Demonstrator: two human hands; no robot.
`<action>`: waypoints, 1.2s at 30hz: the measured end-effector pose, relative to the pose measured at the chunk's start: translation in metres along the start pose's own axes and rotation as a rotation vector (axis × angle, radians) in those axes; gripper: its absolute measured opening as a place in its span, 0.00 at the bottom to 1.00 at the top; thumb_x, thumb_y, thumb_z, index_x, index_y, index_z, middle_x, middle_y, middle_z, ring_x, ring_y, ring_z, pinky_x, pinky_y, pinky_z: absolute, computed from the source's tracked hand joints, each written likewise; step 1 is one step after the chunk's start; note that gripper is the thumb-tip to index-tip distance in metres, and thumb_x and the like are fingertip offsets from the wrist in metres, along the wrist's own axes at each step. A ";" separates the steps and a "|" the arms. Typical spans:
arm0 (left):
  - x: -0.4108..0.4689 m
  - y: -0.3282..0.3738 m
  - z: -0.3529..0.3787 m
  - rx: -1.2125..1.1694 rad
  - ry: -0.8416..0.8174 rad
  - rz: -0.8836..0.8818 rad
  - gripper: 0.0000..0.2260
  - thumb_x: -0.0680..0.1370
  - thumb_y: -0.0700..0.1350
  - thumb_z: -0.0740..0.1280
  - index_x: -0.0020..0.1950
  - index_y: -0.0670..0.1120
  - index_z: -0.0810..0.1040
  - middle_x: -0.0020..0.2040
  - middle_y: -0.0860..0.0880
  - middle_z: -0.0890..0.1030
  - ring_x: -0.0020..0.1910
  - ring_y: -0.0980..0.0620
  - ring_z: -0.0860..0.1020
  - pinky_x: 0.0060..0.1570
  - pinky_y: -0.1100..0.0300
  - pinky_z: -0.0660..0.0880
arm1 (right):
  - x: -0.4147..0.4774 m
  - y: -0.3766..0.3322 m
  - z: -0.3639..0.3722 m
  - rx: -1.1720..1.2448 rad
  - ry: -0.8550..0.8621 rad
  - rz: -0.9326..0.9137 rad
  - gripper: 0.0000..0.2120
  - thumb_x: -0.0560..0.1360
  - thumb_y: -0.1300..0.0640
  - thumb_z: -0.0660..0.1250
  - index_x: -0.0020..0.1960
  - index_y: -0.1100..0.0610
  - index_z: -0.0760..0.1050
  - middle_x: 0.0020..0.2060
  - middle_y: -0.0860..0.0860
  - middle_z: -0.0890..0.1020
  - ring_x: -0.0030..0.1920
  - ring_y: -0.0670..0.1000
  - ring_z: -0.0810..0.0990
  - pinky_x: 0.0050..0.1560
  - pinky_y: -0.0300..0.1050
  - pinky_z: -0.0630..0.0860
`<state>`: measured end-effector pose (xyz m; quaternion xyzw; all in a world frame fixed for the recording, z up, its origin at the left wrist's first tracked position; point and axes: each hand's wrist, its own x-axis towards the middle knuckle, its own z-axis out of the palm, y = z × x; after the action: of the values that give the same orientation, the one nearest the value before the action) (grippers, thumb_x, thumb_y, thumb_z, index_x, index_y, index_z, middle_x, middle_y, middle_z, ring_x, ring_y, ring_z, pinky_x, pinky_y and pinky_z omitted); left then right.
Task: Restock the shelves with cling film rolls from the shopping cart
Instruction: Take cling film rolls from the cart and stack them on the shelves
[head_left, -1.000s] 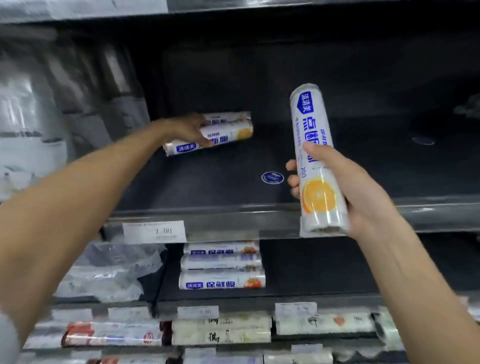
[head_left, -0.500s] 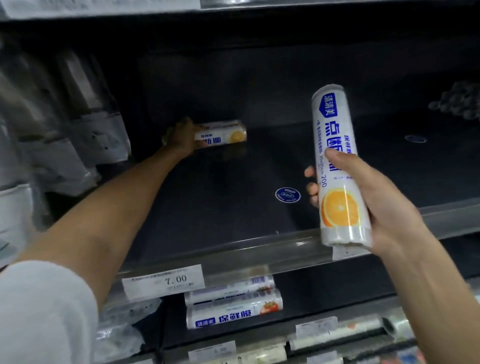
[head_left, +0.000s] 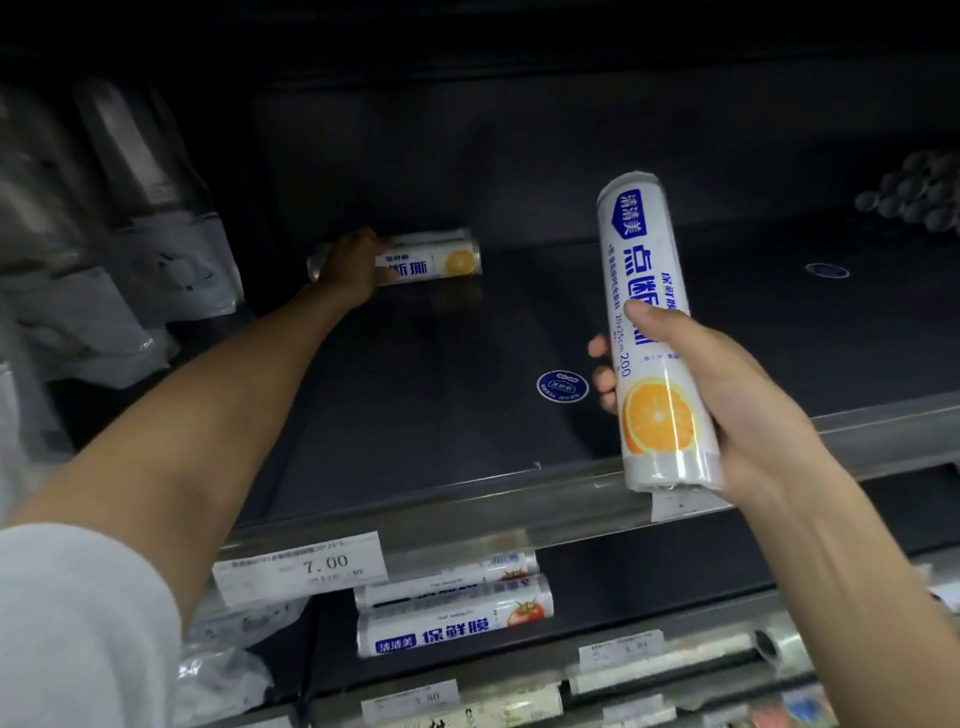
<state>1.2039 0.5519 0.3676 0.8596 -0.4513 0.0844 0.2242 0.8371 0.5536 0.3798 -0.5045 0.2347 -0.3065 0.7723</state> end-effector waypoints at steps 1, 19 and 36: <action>-0.003 0.002 -0.003 0.025 -0.014 0.010 0.23 0.77 0.43 0.67 0.71 0.38 0.67 0.67 0.37 0.71 0.64 0.39 0.71 0.60 0.53 0.67 | -0.001 -0.001 -0.001 -0.004 -0.007 0.001 0.21 0.63 0.51 0.70 0.53 0.58 0.75 0.35 0.54 0.82 0.30 0.49 0.78 0.32 0.41 0.78; -0.292 0.013 -0.051 0.313 0.371 0.252 0.28 0.82 0.57 0.48 0.52 0.40 0.81 0.50 0.43 0.83 0.47 0.43 0.81 0.44 0.52 0.76 | 0.062 -0.041 0.042 -0.736 -0.378 -0.038 0.07 0.72 0.57 0.69 0.49 0.56 0.77 0.37 0.53 0.82 0.34 0.49 0.81 0.34 0.40 0.78; -0.288 -0.006 -0.029 0.377 0.755 0.479 0.17 0.79 0.41 0.57 0.36 0.38 0.81 0.38 0.43 0.83 0.36 0.44 0.82 0.29 0.57 0.74 | 0.168 -0.020 0.052 -1.484 -0.543 -0.295 0.28 0.68 0.51 0.76 0.64 0.55 0.71 0.49 0.43 0.77 0.47 0.43 0.75 0.44 0.26 0.69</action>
<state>1.0440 0.7806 0.2909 0.6664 -0.5004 0.5201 0.1870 0.9850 0.4616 0.4091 -0.9689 0.1122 -0.0361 0.2174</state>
